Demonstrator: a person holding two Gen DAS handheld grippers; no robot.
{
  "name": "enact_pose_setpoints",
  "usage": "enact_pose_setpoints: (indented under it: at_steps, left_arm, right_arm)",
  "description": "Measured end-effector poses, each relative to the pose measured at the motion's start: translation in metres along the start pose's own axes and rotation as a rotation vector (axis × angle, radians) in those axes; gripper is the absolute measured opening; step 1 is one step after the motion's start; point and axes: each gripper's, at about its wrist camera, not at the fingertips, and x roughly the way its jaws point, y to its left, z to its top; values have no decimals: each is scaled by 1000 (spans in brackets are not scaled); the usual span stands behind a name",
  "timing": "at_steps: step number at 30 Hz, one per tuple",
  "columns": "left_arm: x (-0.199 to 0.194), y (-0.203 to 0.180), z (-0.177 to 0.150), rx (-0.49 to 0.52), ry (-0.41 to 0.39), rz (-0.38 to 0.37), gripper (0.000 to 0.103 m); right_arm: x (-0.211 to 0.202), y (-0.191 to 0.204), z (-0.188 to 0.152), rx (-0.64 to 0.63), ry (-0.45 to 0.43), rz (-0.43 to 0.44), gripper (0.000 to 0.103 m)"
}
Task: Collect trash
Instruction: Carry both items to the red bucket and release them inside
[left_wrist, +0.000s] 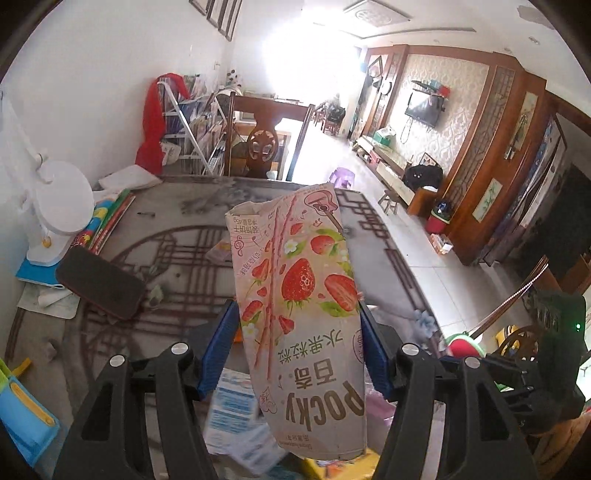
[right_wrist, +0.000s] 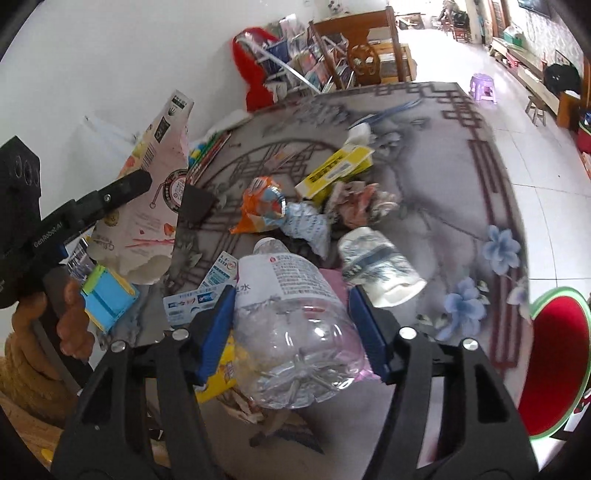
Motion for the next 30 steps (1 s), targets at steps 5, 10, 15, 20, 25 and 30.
enact_pose_setpoints:
  at_steps: [5, 10, 15, 20, 25, 30]
  left_arm:
    - [2, -33, -3, 15, 5, -6, 60]
    - [16, -78, -12, 59, 40, -65, 61]
    - [45, -140, -29, 145, 121, -180, 61]
    - [86, -210, -52, 237, 241, -308, 61]
    - [113, -257, -75, 307, 332, -358, 61]
    - [133, -282, -90, 381, 393, -374, 61]
  right_arm:
    - [-37, -33, -9, 76, -71, 3, 61]
    - [-78, -76, -24, 174, -145, -62, 61]
    - [-120, -136, -57, 318, -197, -193, 61]
    - [-145, -189, -94, 466, -217, -319, 61]
    - [-145, -230, -116, 550, -178, -437, 61]
    - [-144, -256, -126, 624, -184, -460, 69]
